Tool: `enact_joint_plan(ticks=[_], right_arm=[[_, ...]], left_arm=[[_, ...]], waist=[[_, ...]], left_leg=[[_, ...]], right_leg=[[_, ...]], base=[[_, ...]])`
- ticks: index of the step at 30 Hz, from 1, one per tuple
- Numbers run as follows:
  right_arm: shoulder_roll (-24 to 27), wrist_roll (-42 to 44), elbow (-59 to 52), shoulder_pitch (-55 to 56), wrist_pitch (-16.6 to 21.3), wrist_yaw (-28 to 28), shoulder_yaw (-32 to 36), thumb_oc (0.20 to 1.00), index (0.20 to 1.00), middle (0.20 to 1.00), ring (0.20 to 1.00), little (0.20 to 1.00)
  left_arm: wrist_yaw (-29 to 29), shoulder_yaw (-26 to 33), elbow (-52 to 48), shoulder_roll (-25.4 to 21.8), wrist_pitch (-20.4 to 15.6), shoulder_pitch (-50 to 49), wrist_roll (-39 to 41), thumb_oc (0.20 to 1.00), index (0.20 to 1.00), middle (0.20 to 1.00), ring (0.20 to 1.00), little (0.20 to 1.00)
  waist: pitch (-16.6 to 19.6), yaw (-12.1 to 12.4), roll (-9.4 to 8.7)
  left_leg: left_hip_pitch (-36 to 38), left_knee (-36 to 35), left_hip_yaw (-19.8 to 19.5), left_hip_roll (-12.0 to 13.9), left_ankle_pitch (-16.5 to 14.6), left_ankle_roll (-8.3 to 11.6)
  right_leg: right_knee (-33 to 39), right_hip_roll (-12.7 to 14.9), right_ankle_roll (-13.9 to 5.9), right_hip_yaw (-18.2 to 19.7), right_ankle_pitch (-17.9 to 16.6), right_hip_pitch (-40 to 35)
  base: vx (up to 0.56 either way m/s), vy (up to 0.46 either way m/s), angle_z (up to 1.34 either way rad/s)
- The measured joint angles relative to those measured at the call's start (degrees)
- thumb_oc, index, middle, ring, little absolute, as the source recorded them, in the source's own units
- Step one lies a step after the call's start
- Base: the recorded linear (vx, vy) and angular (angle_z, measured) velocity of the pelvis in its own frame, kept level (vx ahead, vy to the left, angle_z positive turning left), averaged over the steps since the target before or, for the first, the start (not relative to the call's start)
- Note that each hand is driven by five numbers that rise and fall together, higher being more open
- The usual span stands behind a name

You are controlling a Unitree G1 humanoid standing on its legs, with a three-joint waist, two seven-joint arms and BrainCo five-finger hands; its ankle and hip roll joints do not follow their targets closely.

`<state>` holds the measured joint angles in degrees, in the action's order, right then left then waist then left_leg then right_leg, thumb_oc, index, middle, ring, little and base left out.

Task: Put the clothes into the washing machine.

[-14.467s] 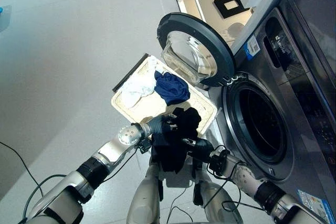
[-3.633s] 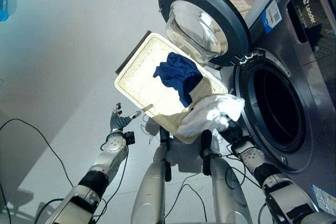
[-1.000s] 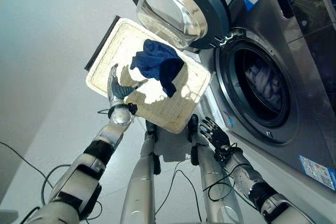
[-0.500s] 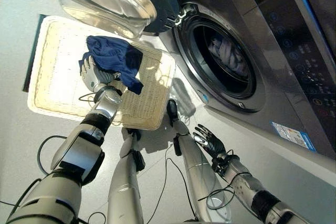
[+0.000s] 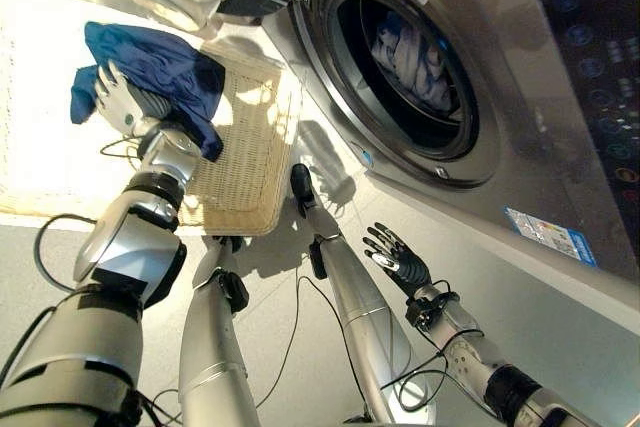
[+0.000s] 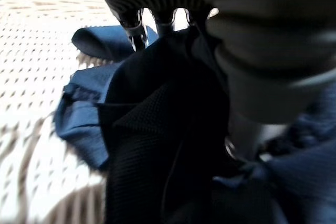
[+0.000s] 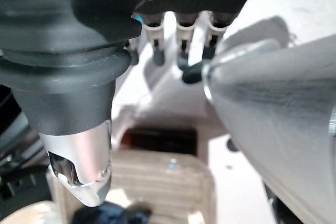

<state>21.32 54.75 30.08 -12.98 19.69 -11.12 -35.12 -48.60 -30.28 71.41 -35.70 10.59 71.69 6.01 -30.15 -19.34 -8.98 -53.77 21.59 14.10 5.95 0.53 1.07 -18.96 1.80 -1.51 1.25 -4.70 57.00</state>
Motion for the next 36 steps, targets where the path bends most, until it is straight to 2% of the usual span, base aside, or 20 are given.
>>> enact_joint_plan(ticks=[3,6,11,16,18,21,22,25,26,28,29,31,32,33,34,36], right_arm=[[0.0,0.2,-0.18,0.01,0.01,0.02,-0.04,1.0,1.0,1.0,1.0,1.0],[-0.05,0.18,-0.62,0.07,0.01,0.01,-0.08,1.0,1.0,1.0,1.0,1.0],[-0.56,-0.07,-1.99,0.09,0.01,0.41,-0.41,1.0,1.0,1.0,1.0,1.0],[-1.01,-0.33,-2.98,0.44,0.06,1.54,-0.54,1.0,1.0,1.0,1.0,1.0],[-1.03,-0.75,-2.98,1.27,0.1,2.3,-0.37,1.0,1.0,1.0,1.0,1.0],[-1.93,-2.46,-3.39,2.84,0.31,3.57,0.89,1.0,1.0,1.0,1.0,1.0],[-2.2,-2.9,-3.61,2.92,0.22,4.27,1.84,1.0,1.0,1.0,1.0,1.0],[-3.35,-3.62,-3.59,2.92,0.17,5.43,3.11,1.0,1.0,1.0,1.0,1.0],[-3.65,-3.89,-3.6,2.94,0.04,5.95,4.02,1.0,1.0,1.0,1.0,1.0],[-4.49,-4.42,-3.58,3.42,-0.44,7.16,6.37,1.0,1.0,1.0,1.0,1.0],[-4.71,-4.91,-3.65,3.33,-0.63,7.61,7.59,1.0,1.0,1.0,1.0,1.0],[-5.0,-5.74,-3.63,2.89,-1.2,8.38,8.32,1.0,1.0,1.0,1.0,1.0],[-5.07,-6.83,-3.63,2.4,-2.26,9.31,9.46,1.0,1.0,1.0,1.0,1.0],[-5.0,-7.04,-3.61,2.34,-2.55,9.61,10.0,1.0,1.0,1.0,1.0,1.0],[-4.79,-7.82,-3.71,2.39,-3.16,10.32,10.56,1.0,1.0,1.0,1.0,1.0],[-4.74,-8.33,-3.8,2.21,-3.28,10.4,11.76,1.0,1.0,1.0,1.0,1.0]], left_arm=[[0.02,0.6,-0.01,-0.51,-3.25,0.89,4.32,0.2,0.2,0.2,0.2,0.2],[0.01,2.27,-0.67,-0.37,-9.21,0.66,8.62,0.2,0.2,0.2,0.2,0.2],[0.38,4.58,-7.47,1.61,-15.71,-4.25,11.73,0.2,0.2,0.2,0.2,0.2],[1.84,4.76,-14.56,6.95,-17.69,-12.67,11.57,0.2,0.2,0.2,0.2,0.2],[1.92,4.73,-18.15,8.83,-18.14,-16.41,10.92,0.2,0.2,0.2,0.2,0.2],[1.95,7.16,-22.86,9.74,-20.37,-21.8,10.5,0.2,0.2,0.2,0.2,0.2],[2.54,7.47,-24.15,9.46,-21.03,-23.49,10.54,0.2,0.2,0.2,0.2,0.2],[5.65,8.35,-27.7,9.59,-22.06,-27.92,10.57,0.2,0.2,0.2,0.2,0.2],[8.07,8.37,-28.88,10.48,-22.61,-31.6,10.65,0.2,0.2,0.2,0.2,0.2],[11.93,8.85,-33.34,12.41,-23.81,-36.68,11.01,0.2,0.2,0.2,0.2,0.2],[13.89,8.88,-34.9,13.11,-24.64,-39.97,11.07,0.2,0.2,0.2,0.2,0.2],[15.97,9.02,-36.42,12.7,-25.04,-43.21,11.27,0.2,0.2,0.2,0.2,0.2],[19.14,9.27,-38.01,11.73,-25.22,-47.25,12.74,0.2,0.2,0.2,0.2,0.2],[20.5,9.5,-38.78,11.4,-25.24,-49.01,13.44,0.2,0.2,0.2,0.2,0.2],[23.36,9.92,-41.17,10.34,-25.67,-52.51,14.46,0.2,0.2,0.2,0.2,0.2],[25.3,11.11,-42.38,9.7,-26.61,-54.96,15.2,0.2,0.2,0.2,0.2,0.2]], waist=[[0.01,0.03,-0.01],[0.04,0.48,-0.06],[0.06,1.48,-0.08],[0.06,2.6,-0.08],[0.07,3.99,-0.07],[0.05,6.22,0.0],[-0.01,8.03,0.06],[-0.16,9.9,0.34],[-0.19,12.09,0.7],[-0.33,13.88,2.63],[-0.32,16.09,4.18],[-0.29,17.48,4.94],[-0.37,18.28,6.71],[-0.38,18.89,7.3],[-0.3,18.83,8.37],[-0.11,19.08,8.99]], left_leg=[[-0.42,0.06,-0.03,-0.09,0.0,-0.01],[-0.85,-0.1,-0.29,-0.28,0.19,-0.24],[-0.31,-0.28,-2.01,-0.83,0.71,-0.65],[5.69,-2.6,-3.6,-2.32,1.43,-0.72],[8.57,-4.52,-4.04,-2.71,1.96,-0.24],[11.76,-8.07,-4.93,-3.2,4.6,0.13],[12.22,-9.16,-5.47,-3.15,5.04,0.45],[14.52,-11.01,-6.8,-3.16,6.39,1.09],[17.06,-12.39,-8.04,-3.2,6.93,1.44],[20.88,-14.88,-9.92,-3.47,7.68,1.88],[23.01,-16.09,-11.19,-3.5,8.06,2.08],[25.04,-16.87,-11.51,-3.5,8.2,2.13],[27.63,-17.76,-12.49,-3.62,8.86,2.34],[28.83,-18.31,-12.7,-3.72,9.18,2.22],[31.49,-19.41,-13.06,-3.98,9.28,2.2],[32.72,-19.91,-13.27,-4.31,9.28,2.19]], right_leg=[[0.05,0.13,-0.12,0.01,-0.07,0.28],[0.12,0.24,-0.16,-0.18,-0.08,0.38],[0.06,0.41,-0.15,-0.67,-0.01,-1.0],[0.05,1.26,-1.11,-0.76,1.43,-6.98],[0.06,1.33,-1.36,-0.66,2.07,-9.29],[-0.13,1.36,-1.12,-0.98,2.41,-11.11],[-0.26,1.28,-0.75,-1.37,2.56,-11.24],[-0.44,1.31,-0.19,-2.84,2.85,-13.34],[-0.38,1.31,0.2,-3.8,3.3,-15.8],[0.02,1.36,0.48,-5.09,4.41,-19.52],[0.14,1.36,0.77,-5.81,4.96,-21.88],[0.15,1.39,1.02,-6.48,5.45,-23.53],[0.24,1.58,0.95,-7.36,5.95,-26.32],[0.36,1.78,0.97,-7.73,6.03,-27.43],[0.57,2.07,0.71,-8.42,6.67,-30.1],[0.7,2.46,0.49,-8.42,7.16,-31.14]], base=[[-0.01,-0.011,0.01],[-0.03,-0.035,0.06],[-0.05,-0.023,0.11],[-0.06,-0.008,0.17],[-0.1,-0.005,0.15],[-0.1,-0.038,0.16],[-0.04,-0.038,0.16],[-0.03,-0.038,0.23],[-0.05,-0.066,0.41],[-0.03,-0.026,0.49],[-0.02,0.01,0.37],[-0.01,0.017,0.24],[0.0,0.02,0.2],[-0.01,0.023,0.35],[-0.01,0.008,0.19],[0.0,0.024,0.14]])
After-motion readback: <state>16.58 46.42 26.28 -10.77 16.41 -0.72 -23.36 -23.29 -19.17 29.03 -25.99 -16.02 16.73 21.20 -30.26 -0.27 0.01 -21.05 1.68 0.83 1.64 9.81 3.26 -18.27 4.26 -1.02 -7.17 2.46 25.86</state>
